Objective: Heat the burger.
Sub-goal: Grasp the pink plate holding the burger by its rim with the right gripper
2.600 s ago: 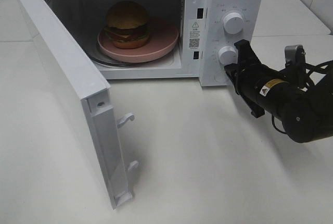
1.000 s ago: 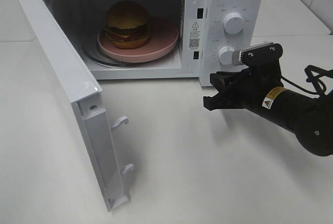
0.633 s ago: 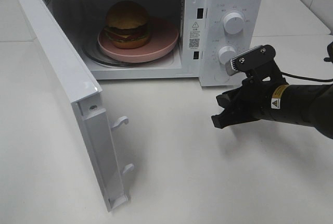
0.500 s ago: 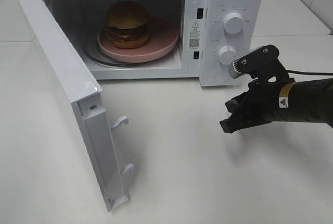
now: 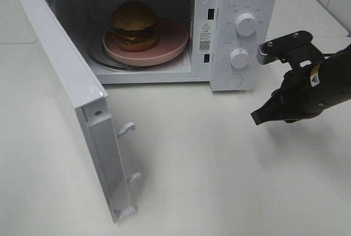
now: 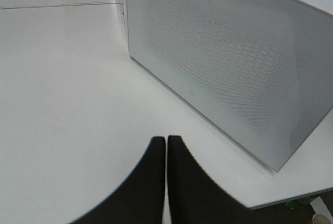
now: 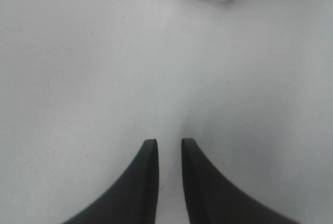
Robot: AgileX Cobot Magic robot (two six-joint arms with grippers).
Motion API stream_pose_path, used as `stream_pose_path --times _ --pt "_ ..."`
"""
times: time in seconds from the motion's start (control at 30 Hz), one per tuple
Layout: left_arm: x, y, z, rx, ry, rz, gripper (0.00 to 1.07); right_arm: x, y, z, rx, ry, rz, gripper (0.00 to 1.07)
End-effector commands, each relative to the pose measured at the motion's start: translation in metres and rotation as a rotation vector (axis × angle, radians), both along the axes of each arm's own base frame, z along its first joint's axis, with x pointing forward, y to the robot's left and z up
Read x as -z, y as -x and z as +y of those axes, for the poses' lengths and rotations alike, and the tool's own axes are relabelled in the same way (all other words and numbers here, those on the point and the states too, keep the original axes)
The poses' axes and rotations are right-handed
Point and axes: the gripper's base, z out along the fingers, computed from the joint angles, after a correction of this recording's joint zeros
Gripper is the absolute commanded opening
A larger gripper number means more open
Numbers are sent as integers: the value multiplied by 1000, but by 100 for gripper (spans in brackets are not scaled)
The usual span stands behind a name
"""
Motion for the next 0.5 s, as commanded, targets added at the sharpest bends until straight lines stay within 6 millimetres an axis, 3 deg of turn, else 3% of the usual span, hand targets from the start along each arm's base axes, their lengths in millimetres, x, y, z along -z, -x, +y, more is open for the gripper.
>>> stream_pose_path --times 0.03,0.27,0.5 --pt "0 0 0 -1 5 -13 0 -8 2 1 50 -17 118 17" --pt "0 0 0 -1 5 -13 0 -30 3 19 23 -141 313 19" --pt "0 0 0 -1 5 -13 0 -49 -3 37 -68 -291 319 24"
